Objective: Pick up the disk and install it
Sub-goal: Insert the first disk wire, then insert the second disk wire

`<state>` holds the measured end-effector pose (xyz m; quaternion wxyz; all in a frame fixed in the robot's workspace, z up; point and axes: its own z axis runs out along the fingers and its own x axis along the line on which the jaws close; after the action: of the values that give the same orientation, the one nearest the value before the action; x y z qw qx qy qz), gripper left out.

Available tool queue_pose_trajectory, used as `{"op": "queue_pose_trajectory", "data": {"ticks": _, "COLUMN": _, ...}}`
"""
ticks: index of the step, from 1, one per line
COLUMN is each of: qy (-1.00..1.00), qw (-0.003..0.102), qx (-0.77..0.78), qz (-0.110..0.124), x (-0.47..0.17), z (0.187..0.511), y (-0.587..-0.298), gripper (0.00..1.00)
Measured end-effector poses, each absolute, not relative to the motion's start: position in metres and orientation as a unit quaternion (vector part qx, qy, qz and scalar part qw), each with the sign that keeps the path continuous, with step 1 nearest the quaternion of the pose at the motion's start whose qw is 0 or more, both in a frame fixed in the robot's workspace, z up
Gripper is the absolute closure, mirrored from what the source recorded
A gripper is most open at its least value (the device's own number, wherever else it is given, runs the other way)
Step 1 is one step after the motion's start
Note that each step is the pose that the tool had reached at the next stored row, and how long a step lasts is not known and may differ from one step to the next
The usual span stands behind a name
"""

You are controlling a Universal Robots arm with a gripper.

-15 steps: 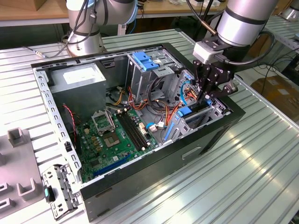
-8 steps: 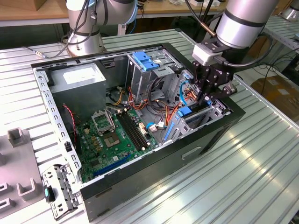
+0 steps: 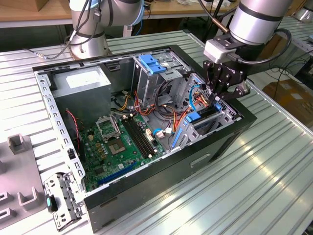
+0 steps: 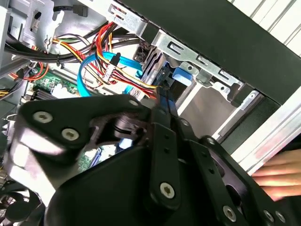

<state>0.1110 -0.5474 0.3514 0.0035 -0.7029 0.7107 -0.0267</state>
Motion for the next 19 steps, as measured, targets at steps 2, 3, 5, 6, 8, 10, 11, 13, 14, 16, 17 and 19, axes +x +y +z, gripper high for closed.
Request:
{"op": "queue_pose_trajectory", "data": {"ticks": 2, "qy": 0.711, "qw": 0.004, "qx": -0.703, "qz": -0.027, "x": 0.1110, "z": 0.3514, "y": -0.5474, "gripper": 0.89}}
{"op": "queue_pose_trajectory", "data": {"ticks": 3, "qy": 0.711, "qw": 0.004, "qx": -0.703, "qz": -0.027, "x": 0.1110, "z": 0.3514, "y": -0.5474, "gripper": 0.89}}
{"op": "queue_pose_trajectory", "data": {"ticks": 5, "qy": 0.711, "qw": 0.003, "qx": -0.703, "qz": -0.027, "x": 0.1110, "z": 0.3515, "y": -0.5474, "gripper": 0.89}}
{"op": "queue_pose_trajectory", "data": {"ticks": 6, "qy": 0.711, "qw": 0.003, "qx": -0.703, "qz": -0.027, "x": 0.1110, "z": 0.3516, "y": -0.5474, "gripper": 0.89}}
{"op": "queue_pose_trajectory", "data": {"ticks": 8, "qy": 0.711, "qw": 0.003, "qx": -0.703, "qz": -0.027, "x": 0.1110, "z": 0.3516, "y": -0.5474, "gripper": 0.89}}
{"op": "queue_pose_trajectory", "data": {"ticks": 10, "qy": 0.711, "qw": 0.003, "qx": -0.703, "qz": -0.027, "x": 0.1110, "z": 0.3517, "y": -0.5474, "gripper": 0.89}}
{"op": "queue_pose_trajectory", "data": {"ticks": 11, "qy": 0.711, "qw": 0.003, "qx": -0.703, "qz": -0.027, "x": 0.1110, "z": 0.3517, "y": -0.5474, "gripper": 0.89}}
{"op": "queue_pose_trajectory", "data": {"ticks": 13, "qy": 0.711, "qw": 0.004, "qx": -0.703, "qz": -0.027, "x": 0.1110, "z": 0.3517, "y": -0.5474, "gripper": 0.89}}
{"op": "queue_pose_trajectory", "data": {"ticks": 14, "qy": 0.711, "qw": 0.003, "qx": -0.703, "qz": -0.027, "x": 0.1110, "z": 0.3518, "y": -0.5474, "gripper": 0.89}}
{"op": "queue_pose_trajectory", "data": {"ticks": 16, "qy": 0.711, "qw": 0.003, "qx": -0.703, "qz": -0.027, "x": 0.1093, "z": 0.3519, "y": -0.5474, "gripper": 0.89}}
{"op": "queue_pose_trajectory", "data": {"ticks": 17, "qy": 0.711, "qw": 0.003, "qx": -0.703, "qz": -0.027, "x": 0.1082, "z": 0.3519, "y": -0.5475, "gripper": 0.89}}
{"op": "queue_pose_trajectory", "data": {"ticks": 19, "qy": 0.711, "qw": 0.003, "qx": -0.703, "qz": -0.027, "x": 0.1039, "z": 0.3518, "y": -0.5481, "gripper": 0.89}}
